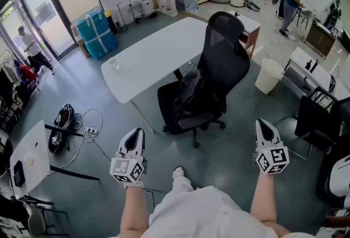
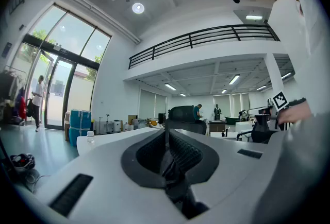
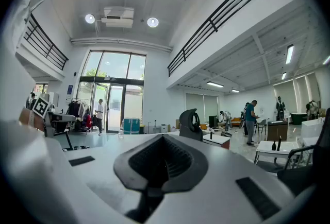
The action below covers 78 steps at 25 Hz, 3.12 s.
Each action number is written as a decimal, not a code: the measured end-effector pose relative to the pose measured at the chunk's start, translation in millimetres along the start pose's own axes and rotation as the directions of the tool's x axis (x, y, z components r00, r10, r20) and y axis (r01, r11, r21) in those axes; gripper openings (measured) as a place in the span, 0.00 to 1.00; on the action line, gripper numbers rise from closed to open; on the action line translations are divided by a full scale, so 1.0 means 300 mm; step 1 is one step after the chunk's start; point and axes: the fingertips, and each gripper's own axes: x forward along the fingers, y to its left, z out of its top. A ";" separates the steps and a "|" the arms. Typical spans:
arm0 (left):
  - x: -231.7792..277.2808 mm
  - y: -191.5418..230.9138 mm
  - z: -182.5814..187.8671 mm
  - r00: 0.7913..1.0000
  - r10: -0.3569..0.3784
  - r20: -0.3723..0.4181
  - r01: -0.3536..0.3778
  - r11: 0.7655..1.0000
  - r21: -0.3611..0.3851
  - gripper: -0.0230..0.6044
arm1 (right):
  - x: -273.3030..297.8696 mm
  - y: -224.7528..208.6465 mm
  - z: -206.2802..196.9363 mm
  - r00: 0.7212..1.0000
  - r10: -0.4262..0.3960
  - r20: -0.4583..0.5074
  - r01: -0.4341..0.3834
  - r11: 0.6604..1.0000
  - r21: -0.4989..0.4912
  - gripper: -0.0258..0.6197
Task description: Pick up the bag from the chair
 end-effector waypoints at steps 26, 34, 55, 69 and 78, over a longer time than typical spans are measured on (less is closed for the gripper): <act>0.074 -0.019 -0.035 0.999 -0.047 -0.002 0.047 0.998 -0.041 0.11 | 0.065 0.021 -0.020 0.998 0.063 0.010 -0.063 0.998 0.016 0.07; 0.235 -0.015 -0.073 0.995 -0.099 0.003 0.099 0.991 -0.087 0.11 | 0.188 0.002 -0.048 0.997 0.074 -0.029 -0.075 0.997 -0.036 0.07; 0.921 0.036 -0.124 0.924 -0.381 -0.026 0.374 0.917 -0.136 0.19 | 0.822 0.014 -0.110 0.980 0.157 -0.126 -0.168 0.983 -0.081 0.07; 1.065 -0.031 -0.318 0.908 -0.397 -0.133 0.369 0.909 -0.194 0.31 | 1.059 0.059 -0.318 0.906 0.312 -0.286 -0.343 0.937 -0.063 0.22; 1.184 -0.179 -0.510 0.877 -0.407 -0.256 0.357 0.908 -0.221 0.46 | 1.181 0.080 -0.499 0.836 0.407 -0.368 -0.429 0.903 0.022 0.32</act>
